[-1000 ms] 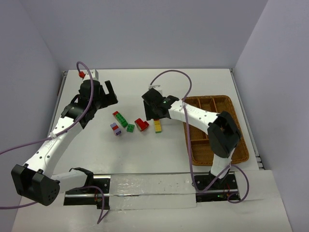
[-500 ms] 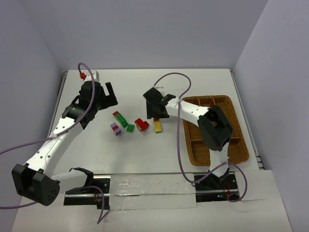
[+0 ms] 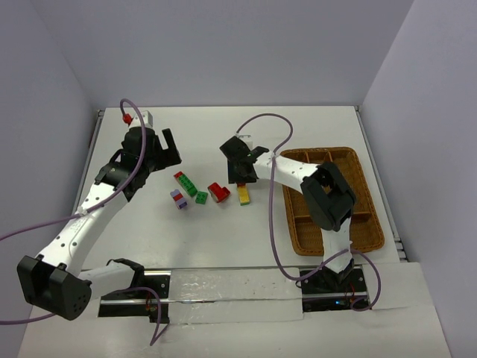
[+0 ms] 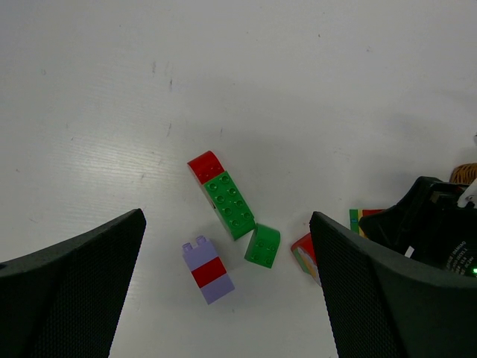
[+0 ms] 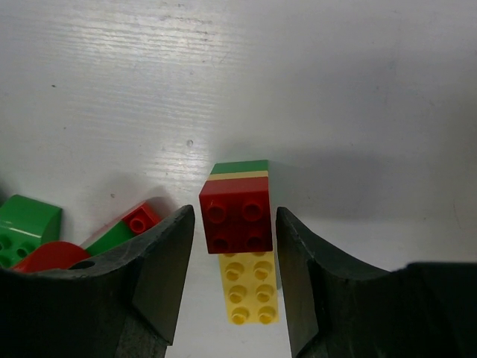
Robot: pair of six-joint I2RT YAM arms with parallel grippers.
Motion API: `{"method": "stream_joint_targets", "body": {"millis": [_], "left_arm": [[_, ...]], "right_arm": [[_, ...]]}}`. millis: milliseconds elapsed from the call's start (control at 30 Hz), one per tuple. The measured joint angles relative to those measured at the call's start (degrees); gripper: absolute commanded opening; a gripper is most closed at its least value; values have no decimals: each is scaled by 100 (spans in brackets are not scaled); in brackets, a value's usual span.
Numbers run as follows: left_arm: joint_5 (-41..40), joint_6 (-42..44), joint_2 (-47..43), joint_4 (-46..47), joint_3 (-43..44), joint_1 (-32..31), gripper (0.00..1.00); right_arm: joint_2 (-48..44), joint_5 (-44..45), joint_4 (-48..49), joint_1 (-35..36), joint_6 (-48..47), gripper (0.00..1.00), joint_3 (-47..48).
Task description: Sort the legos into containers by color
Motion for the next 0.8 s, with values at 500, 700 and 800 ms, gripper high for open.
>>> {"method": "stream_joint_targets", "body": {"millis": [500,700,800], "left_arm": [[0,0,-79,0,-9,0,99],[23,0,-77,3,-15,0,99],[39,0,-74,3,-15,0,99]], "right_arm": [[213,34,0,0,-22,69,0],[213,98,-74,0,-118,62,64],[213,154,-82,0,-140,53,127]]}}
